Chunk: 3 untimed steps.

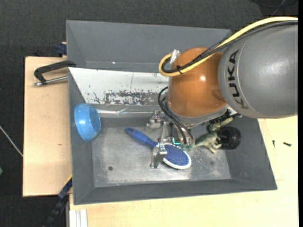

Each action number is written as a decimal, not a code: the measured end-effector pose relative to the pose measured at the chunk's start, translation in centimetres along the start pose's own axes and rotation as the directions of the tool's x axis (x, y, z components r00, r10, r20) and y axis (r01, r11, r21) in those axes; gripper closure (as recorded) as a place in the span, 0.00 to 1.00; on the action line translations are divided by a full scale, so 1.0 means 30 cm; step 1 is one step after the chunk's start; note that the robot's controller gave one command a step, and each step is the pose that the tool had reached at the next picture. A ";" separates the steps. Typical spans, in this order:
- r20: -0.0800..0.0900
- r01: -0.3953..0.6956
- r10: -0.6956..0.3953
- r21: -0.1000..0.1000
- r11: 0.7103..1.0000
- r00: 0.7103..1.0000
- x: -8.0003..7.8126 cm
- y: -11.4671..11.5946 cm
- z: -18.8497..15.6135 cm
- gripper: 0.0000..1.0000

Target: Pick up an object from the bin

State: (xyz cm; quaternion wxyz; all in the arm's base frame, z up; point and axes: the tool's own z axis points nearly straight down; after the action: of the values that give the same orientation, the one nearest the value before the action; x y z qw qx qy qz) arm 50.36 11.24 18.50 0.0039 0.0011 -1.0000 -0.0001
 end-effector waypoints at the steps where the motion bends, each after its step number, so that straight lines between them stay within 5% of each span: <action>1: 0.007 0.134 -0.134 0.001 0.991 0.991 -0.026 -0.188 0.369 0.00; 2: 0.011 0.135 -0.135 0.000 0.991 0.991 -0.029 -0.182 0.360 1.00; 3: 0.020 0.107 -0.107 0.000 0.994 0.994 -0.023 -0.209 0.012 1.00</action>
Offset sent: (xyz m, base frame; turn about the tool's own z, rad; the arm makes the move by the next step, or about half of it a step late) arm 0.0069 -0.0556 -0.1093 -0.1366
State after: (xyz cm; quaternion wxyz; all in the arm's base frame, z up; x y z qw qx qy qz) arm 51.06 4.98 18.13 -0.0059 0.0544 -0.9985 -0.0006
